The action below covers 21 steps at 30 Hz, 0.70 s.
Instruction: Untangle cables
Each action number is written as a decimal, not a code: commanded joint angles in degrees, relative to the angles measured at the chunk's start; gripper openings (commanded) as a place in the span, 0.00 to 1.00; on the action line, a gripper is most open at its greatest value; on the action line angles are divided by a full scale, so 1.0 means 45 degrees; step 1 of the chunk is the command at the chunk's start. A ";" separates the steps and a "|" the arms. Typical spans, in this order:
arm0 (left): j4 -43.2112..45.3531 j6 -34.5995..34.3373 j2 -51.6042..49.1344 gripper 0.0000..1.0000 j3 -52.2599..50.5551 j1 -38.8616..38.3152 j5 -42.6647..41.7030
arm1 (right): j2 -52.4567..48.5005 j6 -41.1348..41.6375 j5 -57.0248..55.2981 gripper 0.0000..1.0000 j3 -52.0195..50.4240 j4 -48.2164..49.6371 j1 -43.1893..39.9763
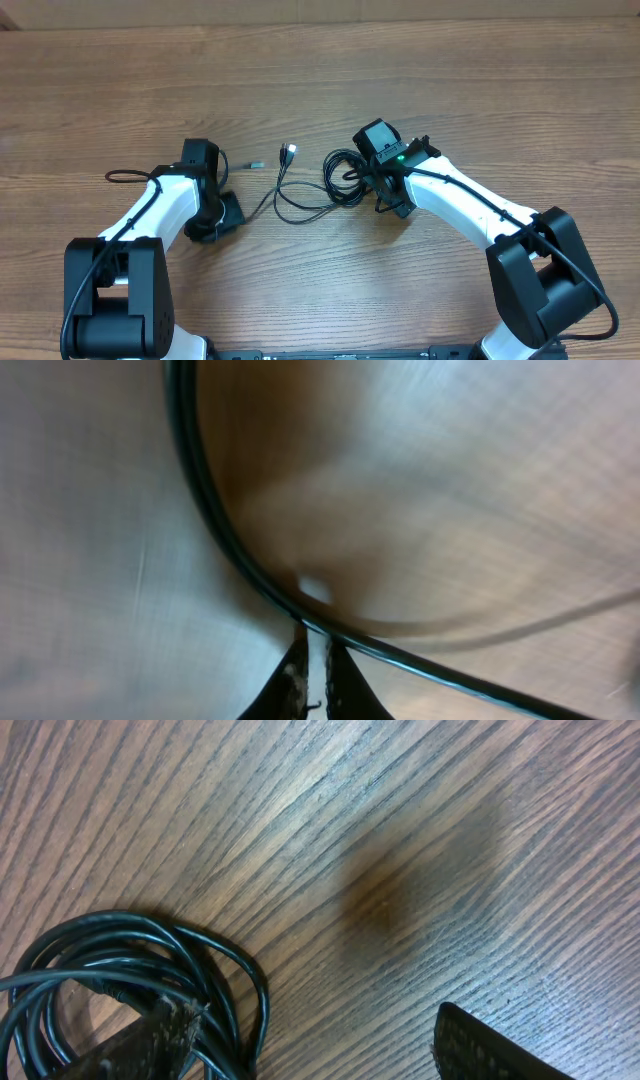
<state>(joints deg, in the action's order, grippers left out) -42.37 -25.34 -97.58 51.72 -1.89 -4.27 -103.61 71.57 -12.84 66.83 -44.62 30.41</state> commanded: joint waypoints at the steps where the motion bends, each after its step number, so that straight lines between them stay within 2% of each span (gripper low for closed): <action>1: 0.1307 -0.0087 -0.0335 0.11 -0.0476 -0.0005 0.0738 | 0.0189 -0.0019 -0.0083 0.76 0.0136 0.0019 -0.0015; 12: 0.6086 -0.0087 -0.0340 0.15 -0.0476 -0.0005 0.1719 | 0.0189 -0.0019 -0.0087 0.76 0.0136 0.0024 -0.0015; 18: 0.7815 -0.0029 -0.0340 0.16 -0.0476 0.0000 0.3395 | 0.0189 -0.0019 -0.0087 0.75 0.0136 0.0024 -0.0015; 21: 0.8116 0.0073 -0.0335 0.16 -0.0427 0.0000 0.3623 | 0.0189 -0.0019 -0.0087 0.75 0.0136 0.0024 -0.0015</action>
<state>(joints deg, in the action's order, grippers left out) -6.48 -25.34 -98.54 50.02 -1.89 8.10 -103.61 71.57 -12.84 66.83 -44.62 30.41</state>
